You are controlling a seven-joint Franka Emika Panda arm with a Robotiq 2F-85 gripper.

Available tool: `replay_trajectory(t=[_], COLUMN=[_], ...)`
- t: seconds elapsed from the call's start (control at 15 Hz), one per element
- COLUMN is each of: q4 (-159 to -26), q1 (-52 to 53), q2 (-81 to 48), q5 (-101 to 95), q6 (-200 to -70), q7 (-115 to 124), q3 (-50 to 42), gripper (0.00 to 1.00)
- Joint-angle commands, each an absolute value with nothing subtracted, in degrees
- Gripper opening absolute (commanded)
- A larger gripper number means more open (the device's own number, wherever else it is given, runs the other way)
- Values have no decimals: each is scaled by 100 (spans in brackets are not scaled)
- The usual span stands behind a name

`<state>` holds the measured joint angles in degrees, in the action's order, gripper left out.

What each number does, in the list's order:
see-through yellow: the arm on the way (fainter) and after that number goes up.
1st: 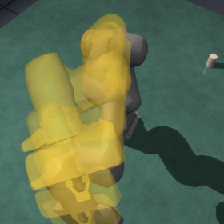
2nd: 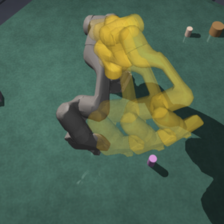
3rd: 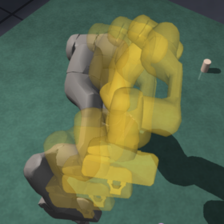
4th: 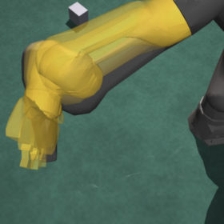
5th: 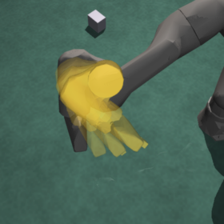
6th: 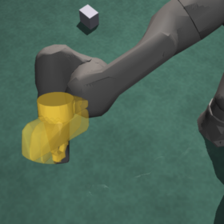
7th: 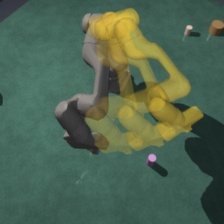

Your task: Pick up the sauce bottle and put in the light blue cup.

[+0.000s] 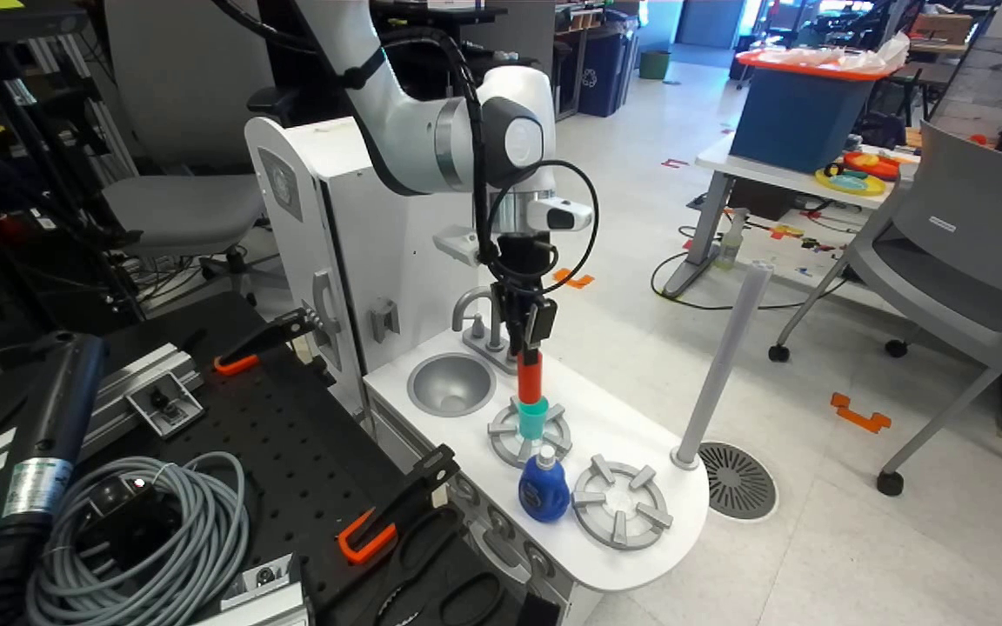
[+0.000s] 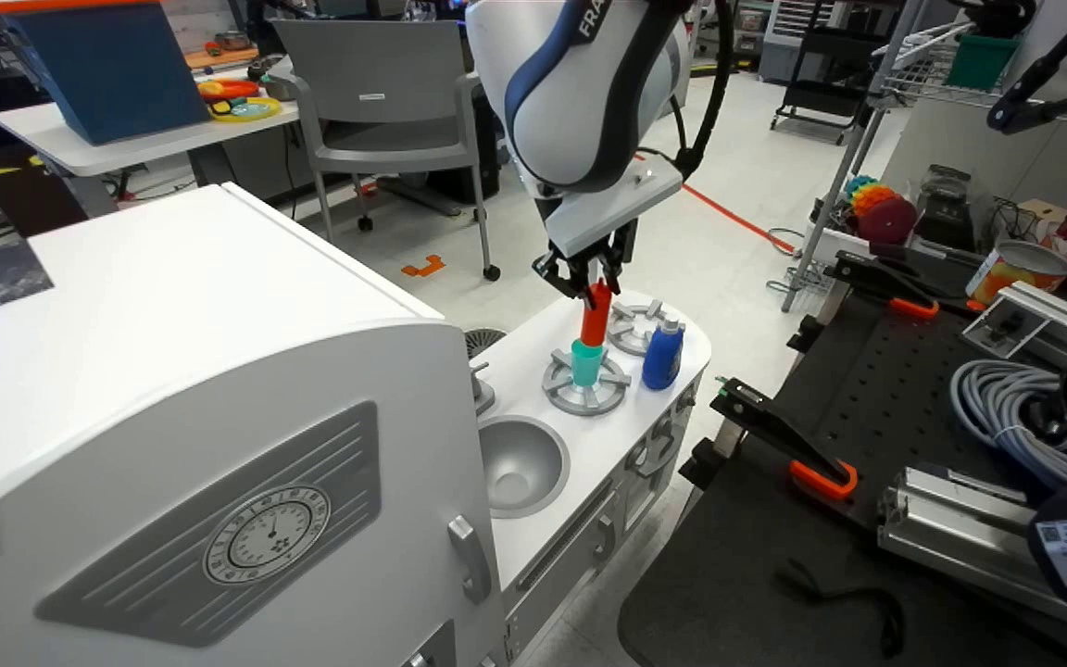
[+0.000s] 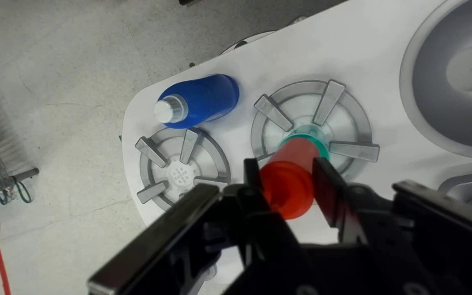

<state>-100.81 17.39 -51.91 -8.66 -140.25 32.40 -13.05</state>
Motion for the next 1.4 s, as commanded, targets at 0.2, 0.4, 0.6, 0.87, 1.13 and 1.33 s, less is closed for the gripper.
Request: replay_trajectory(t=[0.2,0.4,0.6,0.87,1.13,1.33], q4=[-9270,-8903,-8542,-8157,-7832,-7529], q1=[1673,1616,1565,1544,1574,1531], q2=[-5645,-5850,-6079,-6332,-6549,-6766], q5=[-856,-844,-840,-844,-862,-832], q6=[-13268,-13042,-12806,-12563,-12424,-12261], q7=[3373,3393,3355,3305,3311,3301], q3=[-1266,-1239,-1202,-1134,-1096,-1077], gripper=[11,11,11,11,11,11])
